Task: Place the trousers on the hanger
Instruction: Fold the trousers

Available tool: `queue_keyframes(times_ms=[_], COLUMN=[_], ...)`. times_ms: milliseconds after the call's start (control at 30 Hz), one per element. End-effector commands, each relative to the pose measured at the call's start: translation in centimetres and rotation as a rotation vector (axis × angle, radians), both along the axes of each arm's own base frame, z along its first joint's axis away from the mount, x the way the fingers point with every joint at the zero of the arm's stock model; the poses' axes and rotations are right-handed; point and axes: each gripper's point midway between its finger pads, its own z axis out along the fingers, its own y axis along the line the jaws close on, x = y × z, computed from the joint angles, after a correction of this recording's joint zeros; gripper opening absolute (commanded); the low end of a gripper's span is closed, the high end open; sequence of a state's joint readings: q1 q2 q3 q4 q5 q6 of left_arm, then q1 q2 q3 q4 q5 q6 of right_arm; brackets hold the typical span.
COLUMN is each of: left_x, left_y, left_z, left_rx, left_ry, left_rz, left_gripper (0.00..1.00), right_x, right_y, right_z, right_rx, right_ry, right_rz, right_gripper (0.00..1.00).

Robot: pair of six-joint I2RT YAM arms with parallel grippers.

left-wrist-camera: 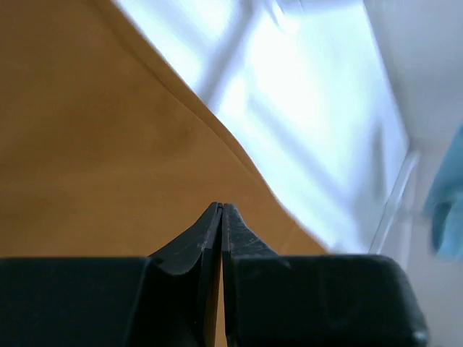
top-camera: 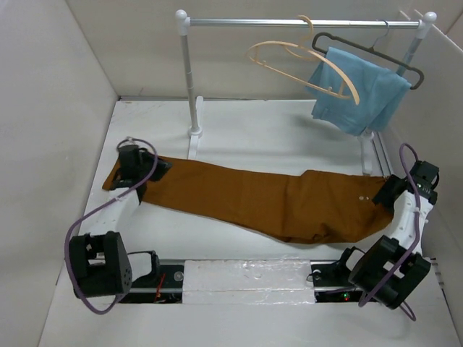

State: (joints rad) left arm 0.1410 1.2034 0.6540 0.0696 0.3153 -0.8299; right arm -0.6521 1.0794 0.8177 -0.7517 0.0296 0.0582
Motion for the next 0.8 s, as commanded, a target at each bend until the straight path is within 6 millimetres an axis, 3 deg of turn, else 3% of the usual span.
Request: queue_keyframes(times_ms=[0, 100, 133, 167, 200, 233, 267, 333, 367, 400, 433, 467, 500, 533, 567, 600, 667, 700, 767], left_x=[-1.4, -2.8, -4.5, -5.2, -5.4, -7.5, -8.3, -8.5, -8.5, -8.8, -8.7, -7.7, -7.6, -7.2, -6.7, -6.0, -5.3, -4.9, -4.6], left_y=[-7.4, -13.1, -16.7, -18.5, -20.4, -23.8, -25.3, -28.1, -28.8, -29.6, -30.0, -29.2, -28.8, -27.8, -26.9, -24.4, -21.5, -18.1, -14.8], left_z=[0.8, 1.2, 1.2, 1.5, 2.0, 2.3, 2.0, 0.9, 0.2, -1.9, -2.8, -4.0, -6.1, -7.1, -7.9, -9.2, -10.2, -11.2, -12.1], left_rx=[0.106, 0.09, 0.082, 0.082, 0.09, 0.092, 0.106, 0.119, 0.1, 0.081, 0.075, 0.072, 0.067, 0.063, 0.058, 0.049, 0.037, 0.005, -0.047], left_ry=[-0.029, -0.04, -0.04, -0.049, -0.063, -0.075, -0.065, -0.027, -0.011, 0.046, 0.061, 0.097, 0.157, 0.188, 0.206, 0.24, 0.267, 0.305, 0.335], left_rz=[-0.241, -0.402, -0.502, -0.549, -0.591, -0.693, -0.739, -0.8, -0.822, -0.859, -0.862, -0.839, -0.842, -0.821, -0.799, -0.748, -0.671, -0.591, -0.499], left_gripper=[0.0, 0.0, 0.0, 0.0, 0.0, 0.01, 0.02, 0.02, 0.02, 0.02, 0.02, 0.02, 0.02, 0.02, 0.02, 0.02, 0.02, 0.02, 0.02], right_x=[0.9, 2.3, 2.7, 2.8, 3.3, 3.2, 2.5, 3.3, 2.8, 3.4, 4.5, 4.4, 4.9, 5.9, 5.9, 5.6, 5.1, 4.6, 4.3], right_y=[-2.3, -1.6, -1.2, -0.3, 1.3, 2.3, 3.4, 6.7, 8.0, 10.2, 12.2, 13.6, 15.1, 18.1, 19.4, 20.4, 21.1, 20.9, 19.7], right_z=[3.4, 8.1, 10.3, 12.0, 12.8, 12.9, 13.8, 12.8, 10.5, 9.5, 9.1, 6.0, 4.8, 4.4, 2.9, -0.2, -2.9, -4.2, -6.5], right_rx=[-0.129, -0.219, -0.25, -0.28, -0.287, -0.272, -0.286, -0.197, -0.15, -0.082, -0.014, 0.054, 0.098, 0.157, 0.195, 0.242, 0.263, 0.272, 0.285], right_ry=[-0.067, -0.15, -0.191, -0.241, -0.281, -0.297, -0.346, -0.439, -0.43, -0.467, -0.533, -0.497, -0.487, -0.525, -0.492, -0.4, -0.285, -0.231, -0.172], right_rz=[0.0, 0.096, 0.12, 0.148, 0.207, 0.236, 0.254, 0.358, 0.395, 0.455, 0.506, 0.535, 0.583, 0.676, 0.702, 0.714, 0.712, 0.7, 0.641], right_gripper=[0.78, 0.81, 0.79, 0.74, 0.62, 0.54, 0.44, 0.18, 0.03, 0.0, 0.0, 0.0, 0.0, 0.0, 0.0, 0.0, 0.0, 0.0, 0.0])
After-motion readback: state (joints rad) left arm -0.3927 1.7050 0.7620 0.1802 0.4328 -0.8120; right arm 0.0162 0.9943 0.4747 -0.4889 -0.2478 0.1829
